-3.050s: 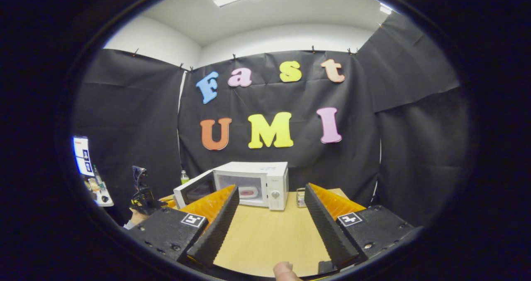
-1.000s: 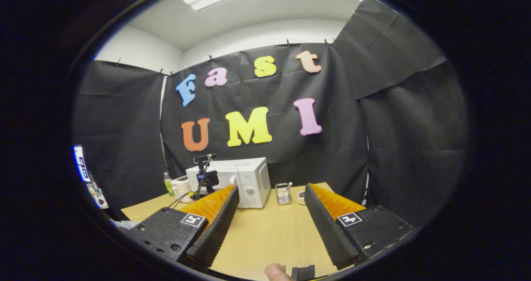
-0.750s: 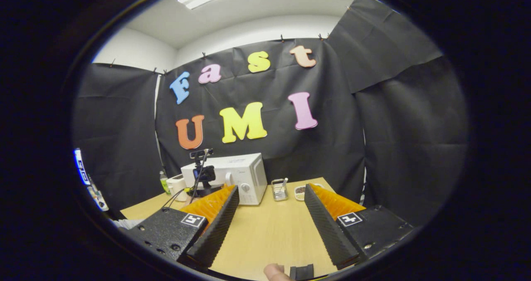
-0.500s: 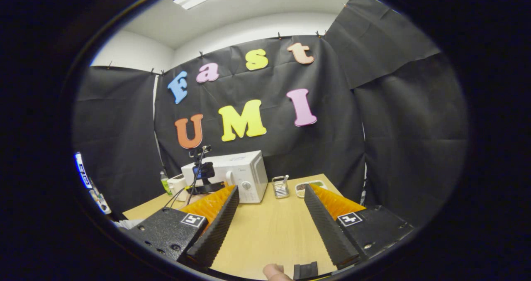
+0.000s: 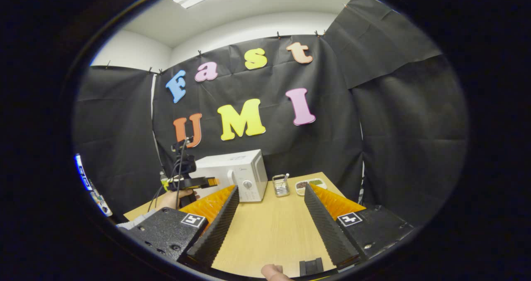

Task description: Open the microwave oven with the left hand, put the food in, and close the microwave oven.

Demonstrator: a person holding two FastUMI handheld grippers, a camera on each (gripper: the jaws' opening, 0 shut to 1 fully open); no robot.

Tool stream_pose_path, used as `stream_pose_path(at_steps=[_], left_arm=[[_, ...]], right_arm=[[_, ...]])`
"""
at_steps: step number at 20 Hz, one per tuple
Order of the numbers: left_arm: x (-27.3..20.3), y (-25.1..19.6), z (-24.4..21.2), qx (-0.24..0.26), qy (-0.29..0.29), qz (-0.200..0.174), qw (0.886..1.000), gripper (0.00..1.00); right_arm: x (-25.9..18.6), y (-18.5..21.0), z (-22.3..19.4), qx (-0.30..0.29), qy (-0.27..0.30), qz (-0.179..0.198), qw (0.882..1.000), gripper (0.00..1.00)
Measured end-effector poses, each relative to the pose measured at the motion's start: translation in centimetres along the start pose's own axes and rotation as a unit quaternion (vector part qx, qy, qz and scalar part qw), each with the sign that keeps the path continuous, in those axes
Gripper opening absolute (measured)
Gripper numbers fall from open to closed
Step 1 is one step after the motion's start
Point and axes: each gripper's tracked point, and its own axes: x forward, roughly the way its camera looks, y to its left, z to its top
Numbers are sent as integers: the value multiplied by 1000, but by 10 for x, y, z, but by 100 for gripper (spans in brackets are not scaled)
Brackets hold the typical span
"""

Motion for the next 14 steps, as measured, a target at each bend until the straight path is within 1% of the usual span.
stream_pose_path(at_steps=[1,2,5,6,8,9,10,12,13,14], left_arm=[[-16,4,5,3,-7,9,1000,95],[-32,7,11,13,-12,18,1000,94],[-90,11,25,54,-38,42,997,94],[-109,8,27,63,-48,39,996,93],[-152,-5,36,72,-74,18,995,93],[-175,-8,43,79,-92,13,993,93],[-197,-2,46,87,-102,28,991,93],[-241,19,57,99,-131,90,982,94],[-263,23,64,109,-149,107,977,94],[-279,16,70,116,-169,110,973,93]], right_arm=[[-2,0,1,0,0,-4,1000,100],[-5,3,1,0,1,-6,1000,100],[-10,13,5,-2,-1,-5,1000,100],[-13,16,7,-5,-3,-5,1000,100],[-17,21,14,-11,-11,-5,1000,100],[-20,23,16,-14,-14,-4,1000,91],[-22,27,19,-20,-16,0,1000,100],[-26,26,24,-21,-21,0,1000,100],[-27,24,27,-18,-24,-4,1000,100],[-29,25,30,-16,-27,-6,1000,100]])
